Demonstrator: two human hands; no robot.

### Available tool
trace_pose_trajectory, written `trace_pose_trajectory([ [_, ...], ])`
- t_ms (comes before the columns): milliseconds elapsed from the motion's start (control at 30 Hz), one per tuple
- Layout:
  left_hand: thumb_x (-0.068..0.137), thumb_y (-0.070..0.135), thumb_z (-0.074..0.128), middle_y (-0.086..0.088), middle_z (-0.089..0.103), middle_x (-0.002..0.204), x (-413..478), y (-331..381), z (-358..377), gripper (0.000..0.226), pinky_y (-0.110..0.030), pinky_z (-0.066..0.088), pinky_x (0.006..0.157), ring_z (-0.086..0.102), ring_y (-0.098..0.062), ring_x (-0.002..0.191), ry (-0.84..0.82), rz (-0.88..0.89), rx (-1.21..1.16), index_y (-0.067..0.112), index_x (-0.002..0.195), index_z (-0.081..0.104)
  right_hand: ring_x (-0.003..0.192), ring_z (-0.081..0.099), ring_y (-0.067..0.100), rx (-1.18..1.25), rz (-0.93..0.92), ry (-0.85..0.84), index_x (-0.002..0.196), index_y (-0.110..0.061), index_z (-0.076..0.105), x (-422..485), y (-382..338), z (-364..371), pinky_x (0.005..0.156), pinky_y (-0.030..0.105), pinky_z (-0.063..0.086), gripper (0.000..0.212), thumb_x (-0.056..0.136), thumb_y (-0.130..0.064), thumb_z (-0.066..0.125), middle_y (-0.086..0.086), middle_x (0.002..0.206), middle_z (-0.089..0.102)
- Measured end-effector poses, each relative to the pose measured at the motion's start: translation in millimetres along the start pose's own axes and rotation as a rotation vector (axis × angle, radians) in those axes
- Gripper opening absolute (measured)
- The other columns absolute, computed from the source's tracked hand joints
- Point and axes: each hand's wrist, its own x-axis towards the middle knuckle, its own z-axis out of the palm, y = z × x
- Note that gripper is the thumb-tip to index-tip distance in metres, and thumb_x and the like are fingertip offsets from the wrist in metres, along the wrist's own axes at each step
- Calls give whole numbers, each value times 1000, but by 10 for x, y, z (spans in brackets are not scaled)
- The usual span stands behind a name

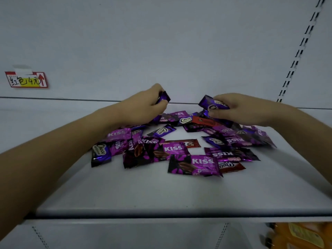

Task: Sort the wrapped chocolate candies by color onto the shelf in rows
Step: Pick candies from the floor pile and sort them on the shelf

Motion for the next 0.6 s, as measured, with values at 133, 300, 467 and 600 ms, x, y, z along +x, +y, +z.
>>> trace_pose_trajectory([
  [133,99,18,41,-7,64,83,-1,-84,61,15,-33,47,65,59,-15,69,-165,-9,200,11,111,40,74,53,33,60,-45,90,107,-5,52,56,6,89,75,47,47,36,96,-39,48,26,93,57],
  [300,89,48,58,0,56,94,13,-1,166,46,-29,40,69,53,-18,84,-264,-58,355,13,118,51,77,52,25,-79,-97,56,94,-17,48,147,-34,240,73,36,43,20,97,-37,46,8,85,55],
  [467,85,49,62,-15,62,105,65,22,188,55,-32,42,70,56,-24,85,-296,-143,292,3,115,56,66,46,16,-189,-39,26,94,-12,47,111,-26,116,65,32,39,23,97,-35,46,2,76,50],
  [600,83,43,68,-16,67,90,14,11,115,43,-29,40,62,53,-18,67,-297,-133,135,4,100,62,78,55,22,69,22,-100,105,-8,55,-159,-116,-120,75,32,44,33,93,-38,51,14,89,59],
])
